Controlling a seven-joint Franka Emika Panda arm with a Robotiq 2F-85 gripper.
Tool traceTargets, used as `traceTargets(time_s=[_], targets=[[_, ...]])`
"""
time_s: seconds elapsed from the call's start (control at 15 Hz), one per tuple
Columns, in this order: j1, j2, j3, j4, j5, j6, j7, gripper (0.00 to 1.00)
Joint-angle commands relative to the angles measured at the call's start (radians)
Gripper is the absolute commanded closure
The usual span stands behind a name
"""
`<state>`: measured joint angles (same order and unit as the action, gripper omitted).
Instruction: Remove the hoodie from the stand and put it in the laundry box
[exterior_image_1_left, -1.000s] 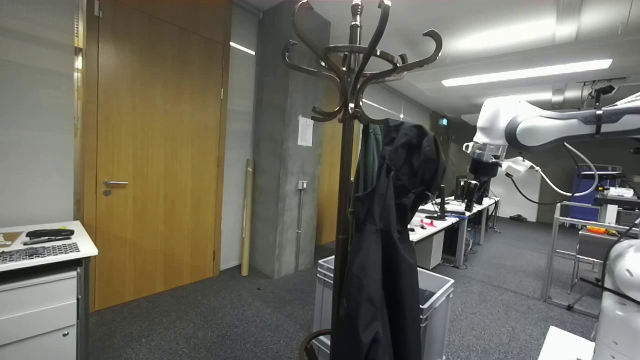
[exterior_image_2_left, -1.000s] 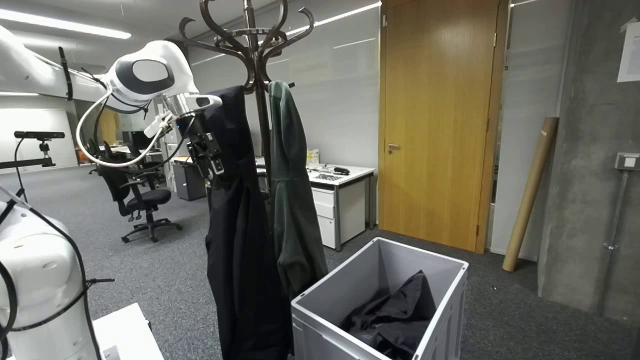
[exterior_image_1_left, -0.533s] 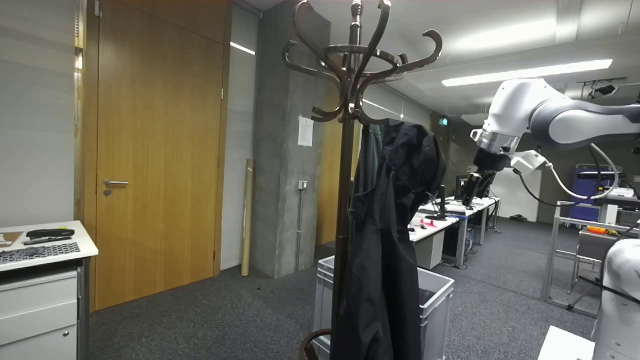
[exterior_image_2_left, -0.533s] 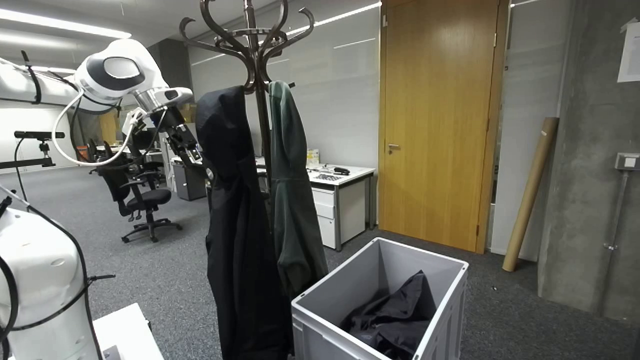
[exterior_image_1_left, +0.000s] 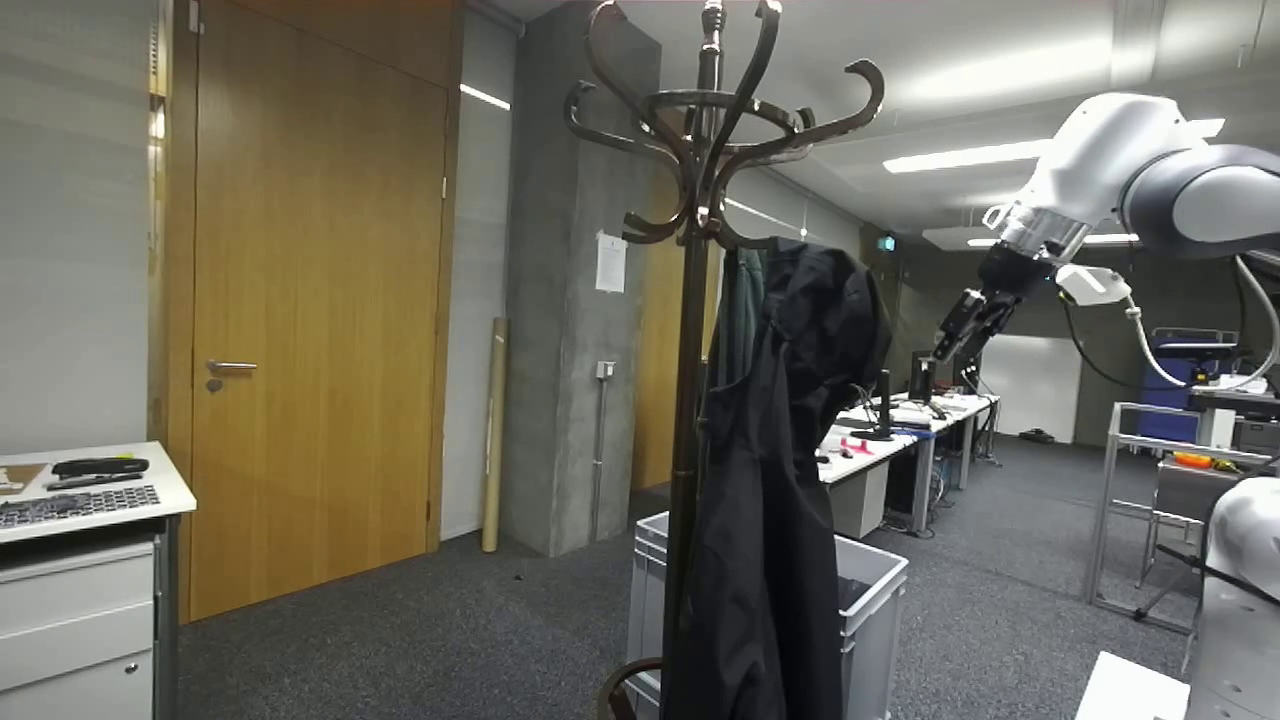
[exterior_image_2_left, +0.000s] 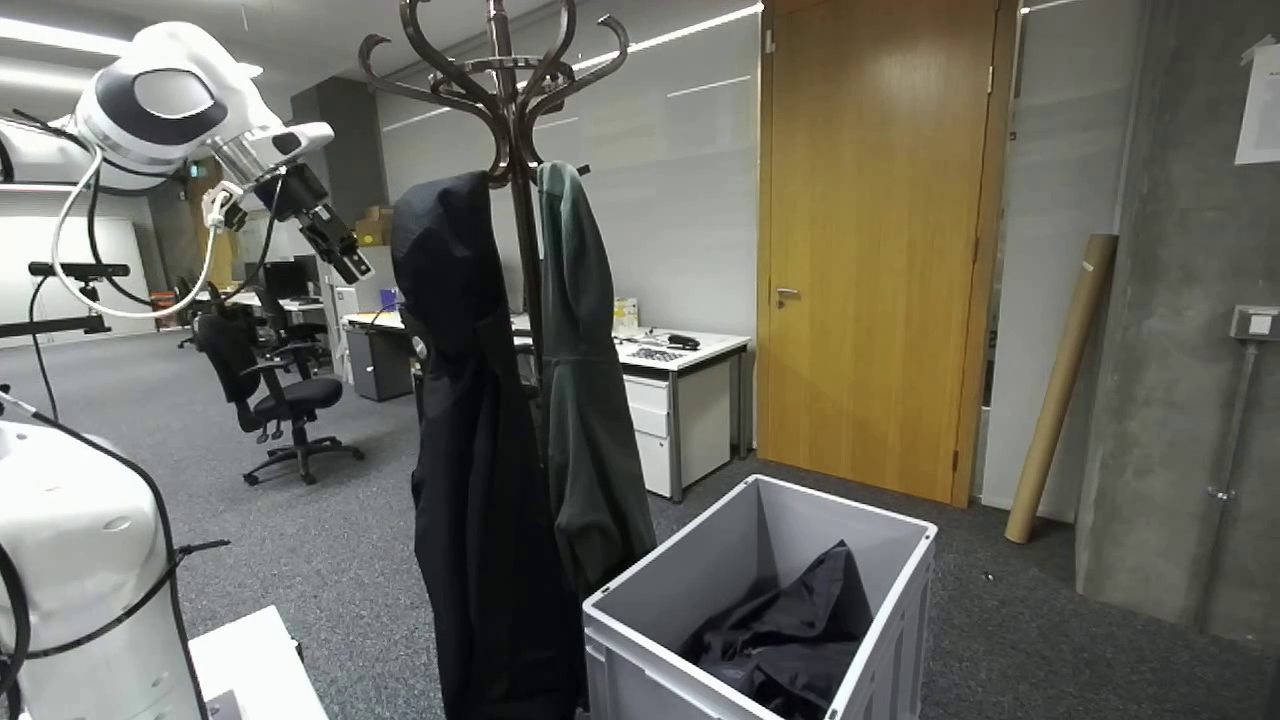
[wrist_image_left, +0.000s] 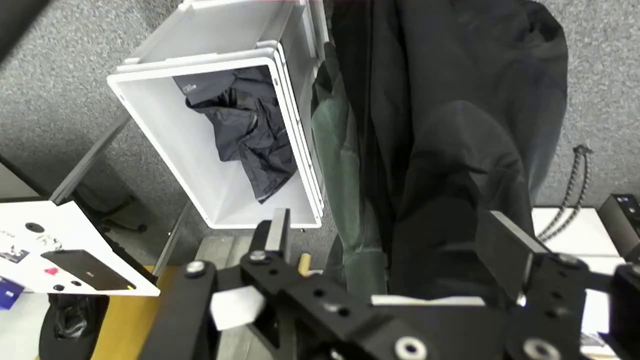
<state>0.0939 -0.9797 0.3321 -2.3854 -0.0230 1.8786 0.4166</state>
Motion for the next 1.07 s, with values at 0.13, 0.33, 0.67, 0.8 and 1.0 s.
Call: traceTargets(time_s=[0.13,0.33,0.67,0.8,1.0], targets=[[0.0,-0.052,0.0,0.033,-0.01,0.189,-0.06,0.0],[0.007,-0.031,-0.005,0.03,-0.007,0.337,-0.118,0.0],[0.011,0.023,-0.021,0.003,0.004,0.543,-0.169,0.0],[0.019,0.043,-0.028,-0.009,0.009,0.59,-0.181,0.0],[-0.003,0.035,-0.007,-0.001,0.002,0.55,-0.147,0.0]])
